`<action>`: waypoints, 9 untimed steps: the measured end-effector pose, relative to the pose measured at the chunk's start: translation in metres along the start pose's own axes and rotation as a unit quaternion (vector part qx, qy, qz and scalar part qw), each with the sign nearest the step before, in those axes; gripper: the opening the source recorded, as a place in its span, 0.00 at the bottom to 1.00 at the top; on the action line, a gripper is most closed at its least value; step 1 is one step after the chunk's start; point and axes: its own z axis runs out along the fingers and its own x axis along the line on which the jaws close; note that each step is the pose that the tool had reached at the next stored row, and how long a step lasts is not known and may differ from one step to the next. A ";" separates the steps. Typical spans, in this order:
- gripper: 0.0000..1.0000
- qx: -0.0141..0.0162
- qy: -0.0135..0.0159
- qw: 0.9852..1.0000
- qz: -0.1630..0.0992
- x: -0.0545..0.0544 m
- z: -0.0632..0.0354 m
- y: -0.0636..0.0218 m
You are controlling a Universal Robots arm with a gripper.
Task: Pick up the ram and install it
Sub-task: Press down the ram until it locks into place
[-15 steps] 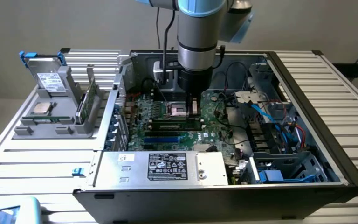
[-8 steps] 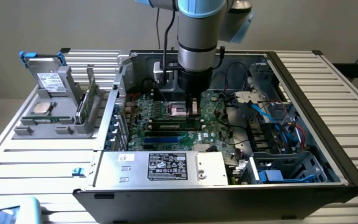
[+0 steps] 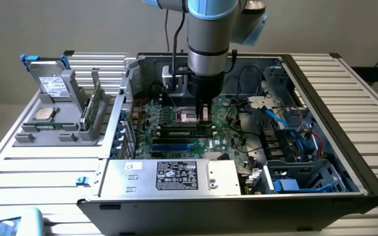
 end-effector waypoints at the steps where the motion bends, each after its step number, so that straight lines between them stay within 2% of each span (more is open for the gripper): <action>1: 0.11 0.000 0.000 1.000 0.000 0.000 0.0007 0.0000; 4: 0.11 0.000 -0.001 1.000 0.000 0.000 -0.0003 0.0001; 6: 0.11 0.000 -0.001 1.000 0.000 0.000 -0.0076 0.0023; 9: 0.11 0.000 -0.001 1.000 0.000 0.000 -0.0120 0.0138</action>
